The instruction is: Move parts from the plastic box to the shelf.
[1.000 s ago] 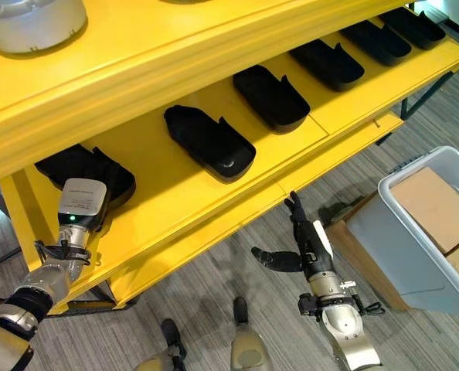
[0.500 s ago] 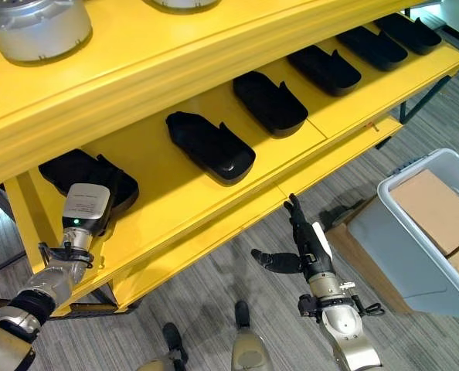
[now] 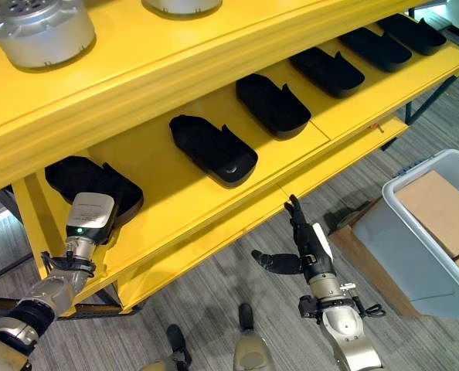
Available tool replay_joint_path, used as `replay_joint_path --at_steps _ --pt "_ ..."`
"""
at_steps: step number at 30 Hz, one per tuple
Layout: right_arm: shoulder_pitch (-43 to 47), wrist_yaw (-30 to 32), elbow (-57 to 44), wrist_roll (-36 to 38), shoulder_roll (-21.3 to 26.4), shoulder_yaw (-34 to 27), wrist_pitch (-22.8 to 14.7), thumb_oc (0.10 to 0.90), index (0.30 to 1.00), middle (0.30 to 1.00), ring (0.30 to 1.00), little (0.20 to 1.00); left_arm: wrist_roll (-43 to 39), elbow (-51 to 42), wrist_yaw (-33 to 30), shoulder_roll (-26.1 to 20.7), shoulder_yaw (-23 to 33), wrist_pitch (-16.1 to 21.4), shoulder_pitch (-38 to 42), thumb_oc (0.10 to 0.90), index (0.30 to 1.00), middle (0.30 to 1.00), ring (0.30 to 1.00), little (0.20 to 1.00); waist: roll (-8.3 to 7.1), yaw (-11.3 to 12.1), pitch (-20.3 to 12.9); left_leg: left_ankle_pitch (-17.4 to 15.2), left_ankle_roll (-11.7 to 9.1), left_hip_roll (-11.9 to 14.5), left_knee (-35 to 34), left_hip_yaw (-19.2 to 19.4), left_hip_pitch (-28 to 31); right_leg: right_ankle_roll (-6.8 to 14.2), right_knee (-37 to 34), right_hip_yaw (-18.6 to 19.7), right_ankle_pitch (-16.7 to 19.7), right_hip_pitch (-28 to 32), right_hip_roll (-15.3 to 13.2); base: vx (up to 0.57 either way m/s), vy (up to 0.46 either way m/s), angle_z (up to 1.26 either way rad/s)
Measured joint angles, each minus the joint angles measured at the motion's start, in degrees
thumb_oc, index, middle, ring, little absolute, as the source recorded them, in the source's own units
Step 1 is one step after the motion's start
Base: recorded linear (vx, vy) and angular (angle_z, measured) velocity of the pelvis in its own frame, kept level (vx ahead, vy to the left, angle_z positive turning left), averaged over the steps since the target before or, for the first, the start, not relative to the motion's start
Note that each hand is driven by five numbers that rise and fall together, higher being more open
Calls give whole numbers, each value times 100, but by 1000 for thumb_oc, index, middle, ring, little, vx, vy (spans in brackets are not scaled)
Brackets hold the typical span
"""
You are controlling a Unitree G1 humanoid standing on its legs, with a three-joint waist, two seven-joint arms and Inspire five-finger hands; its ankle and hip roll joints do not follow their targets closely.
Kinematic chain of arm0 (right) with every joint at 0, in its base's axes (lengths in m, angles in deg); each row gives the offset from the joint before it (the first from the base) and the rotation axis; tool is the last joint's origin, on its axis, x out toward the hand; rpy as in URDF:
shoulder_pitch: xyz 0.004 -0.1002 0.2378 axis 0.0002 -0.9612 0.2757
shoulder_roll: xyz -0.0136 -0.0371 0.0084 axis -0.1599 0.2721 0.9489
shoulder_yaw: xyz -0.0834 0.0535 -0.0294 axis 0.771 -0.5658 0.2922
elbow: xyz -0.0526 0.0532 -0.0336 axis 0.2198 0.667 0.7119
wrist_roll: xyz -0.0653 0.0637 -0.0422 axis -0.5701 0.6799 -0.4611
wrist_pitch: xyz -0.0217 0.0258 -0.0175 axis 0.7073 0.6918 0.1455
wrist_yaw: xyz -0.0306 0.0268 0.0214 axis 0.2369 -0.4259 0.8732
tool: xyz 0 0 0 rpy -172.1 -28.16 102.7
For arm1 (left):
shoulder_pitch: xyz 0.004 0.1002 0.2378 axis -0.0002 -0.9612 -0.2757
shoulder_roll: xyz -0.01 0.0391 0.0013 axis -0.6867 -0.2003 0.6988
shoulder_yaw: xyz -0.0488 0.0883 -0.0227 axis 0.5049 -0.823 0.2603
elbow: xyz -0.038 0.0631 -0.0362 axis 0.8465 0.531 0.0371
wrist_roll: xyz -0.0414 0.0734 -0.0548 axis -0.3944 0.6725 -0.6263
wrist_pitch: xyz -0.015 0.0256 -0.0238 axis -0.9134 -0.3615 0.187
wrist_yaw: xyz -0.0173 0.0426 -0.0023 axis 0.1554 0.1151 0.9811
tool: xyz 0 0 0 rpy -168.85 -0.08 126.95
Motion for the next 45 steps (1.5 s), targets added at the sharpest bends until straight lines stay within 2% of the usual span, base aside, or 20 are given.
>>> replay_joint_path --at_steps 13,16,17,19,21,24,26,29,33,36,45 --pt "-23 28 -2 4 43 -63 88 900 1000 1000 1000 1000 19 -413 92 4 243 76 -456 900 1000 1000 1000 1000 101 17 -44 -1 1 1 1 -44 4 37 -1 -54 -36 8 -4 -1 0 1" --pt "-24 28 -2 4 44 -63 93 900 1000 1000 1000 1000 4 -412 93 13 234 113 -485 900 1000 1000 1000 1000 168 21 -40 -2 1 5 0 -45 2 36 -2 -54 -45 4 -5 0 0 0" --pt "-24 29 -2 4 52 -63 96 900 1000 1000 1000 1000 -26 -412 90 7 298 175 -510 900 1000 1000 1000 1000 195 22 -41 -3 -1 9 0 -45 3 43 -2 -56 -56 6 -2 0 0 0" --pt "-202 64 -113 4 73 -134 101 900 1000 1000 1000 1000 -606 -810 199 14 811 563 -958 900 1000 1000 1000 1000 205 50 -39 -3 -1 10 1 -72 -5 26 -1 -80 -57 7 9 18 -14 4" --pt "-441 60 -237 4 72 -265 103 900 1000 1000 1000 1000 -942 -985 249 10 1081 914 -1214 900 1000 1000 1000 1000 208 143 -40 -3 -1 11 2 -92 -12 13 -1 -94 -54 10 12 10 -5 7" --pt "-467 54 -241 4 95 -278 103 900 1000 1000 1000 1000 -1376 -1082 268 5 1223 1226 -1491 900 1000 1000 1000 1000 207 181 -40 -4 1 9 2 -129 -12 19 -2 -119 -70 31 -4 9 3 6" --pt "-463 47 -241 4 100 -300 103 900 1000 1000 1000 1000 -1477 -1172 535 -19 1301 1351 -1501 900 1000 1000 1000 1000 207 282 -39 -4 1 10 1 -127 -8 58 -2 -121 -113 35 -11 0 0 0" --pt "-418 -7 -241 9 136 -322 111 900 1000 1000 1000 1000 -1789 -1342 991 -155 1330 1458 -1539 900 1000 1000 1000 1000 207 298 -39 -14 12 4 0 -130 -6 61 -2 -123 -118 42 -24 57 59 2" --pt "-520 -194 -397 25 325 -576 204 900 1000 1000 1000 1000 -2356 -2033 2289 -1137 1304 1534 -1874 900 1000 1000 1000 1000 231 278 -35 -25 23 -19 0 -114 23 57 -2 -115 -114 66 -52 24 17 0" --pt "-600 -198 -446 128 329 -718 226 900 1000 1000 1000 1000 -2502 -2034 2478 -1098 1311 1534 -2012 900 1000 1000 1000 1000 258 290 -34 -28 25 -37 2 -133 39 47 -2 -124 -108 92 -60 26 8 4" --pt "-645 -362 -447 136 356 -720 238 900 1000 1000 1000 1000 -2493 -2094 2424 -1061 1326 1498 -2222 900 1000 1000 1000 1000 257 357 -34 -28 25 -58 1 -135 58 83 -2 -126 -135 112 -71 0 0 0"
